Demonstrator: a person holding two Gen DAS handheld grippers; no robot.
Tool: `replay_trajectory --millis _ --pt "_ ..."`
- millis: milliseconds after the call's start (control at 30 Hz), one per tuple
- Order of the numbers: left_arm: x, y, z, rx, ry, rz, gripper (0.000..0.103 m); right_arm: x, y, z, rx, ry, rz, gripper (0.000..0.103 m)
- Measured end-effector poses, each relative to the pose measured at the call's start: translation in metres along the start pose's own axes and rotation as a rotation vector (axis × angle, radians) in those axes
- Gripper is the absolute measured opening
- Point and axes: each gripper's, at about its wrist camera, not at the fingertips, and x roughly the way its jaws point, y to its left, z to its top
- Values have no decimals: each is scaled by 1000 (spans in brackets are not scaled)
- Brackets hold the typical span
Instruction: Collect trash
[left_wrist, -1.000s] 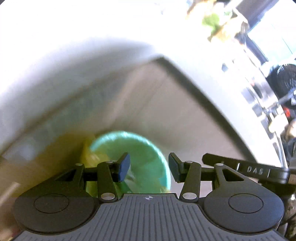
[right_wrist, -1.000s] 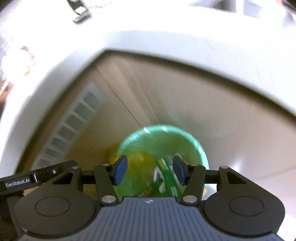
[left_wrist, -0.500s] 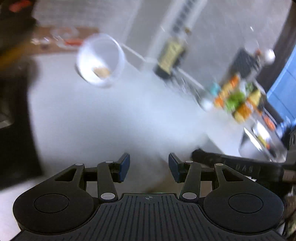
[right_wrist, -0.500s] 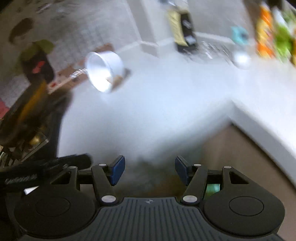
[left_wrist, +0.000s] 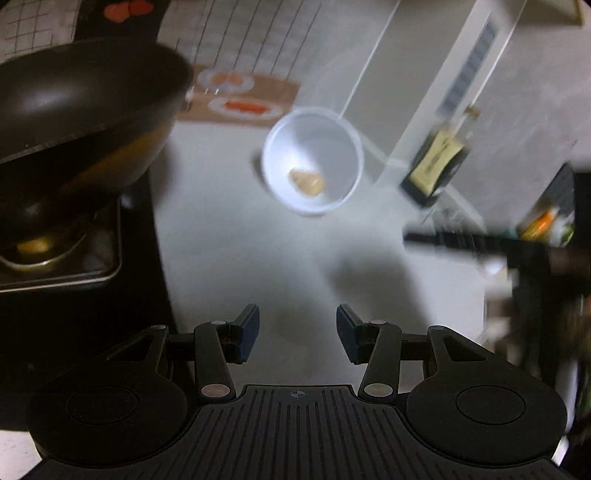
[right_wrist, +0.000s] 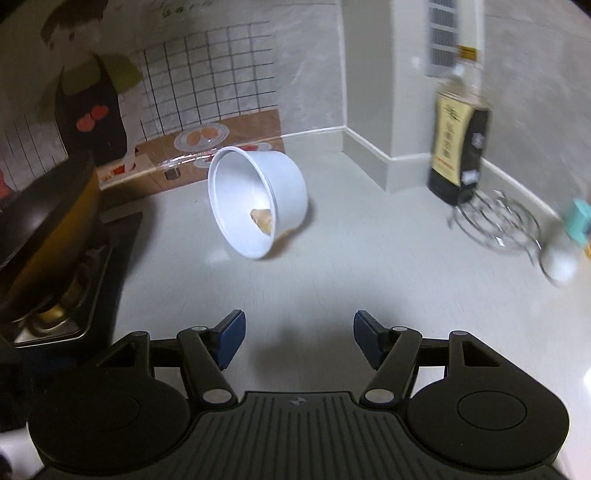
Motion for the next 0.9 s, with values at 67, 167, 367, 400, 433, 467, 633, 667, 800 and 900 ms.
replay_trajectory --millis 67,167,367,400,433,467,633,667,800,900 --pt "8 2 0 -1 26 30 51 21 11 18 -62 -17 -33 66" --pt "10 8 4 -9 30 62 51 50 30 43 -165 -63 -83 66" --pt "8 17 11 -18 15 115 51 109 51 84 -242 -67 -165 64" --pt "8 17 12 -16 15 120 51 117 53 88 -255 -66 -185 63" --pt "8 17 12 -15 14 124 51 126 53 91 -267 -63 -204 59" --pt "8 18 12 -14 13 125 51 135 52 94 -273 -48 -215 52" --pt "10 16 13 -13 10 119 51 153 22 94 -141 89 -129 17" --pt "11 14 14 -11 9 116 51 149 15 92 -99 113 -89 14" --pt "16 8 16 -9 5 88 51 121 -16 72 59 198 84 13" --pt "17 2 17 3 -2 61 51 96 -35 52 158 274 218 13"
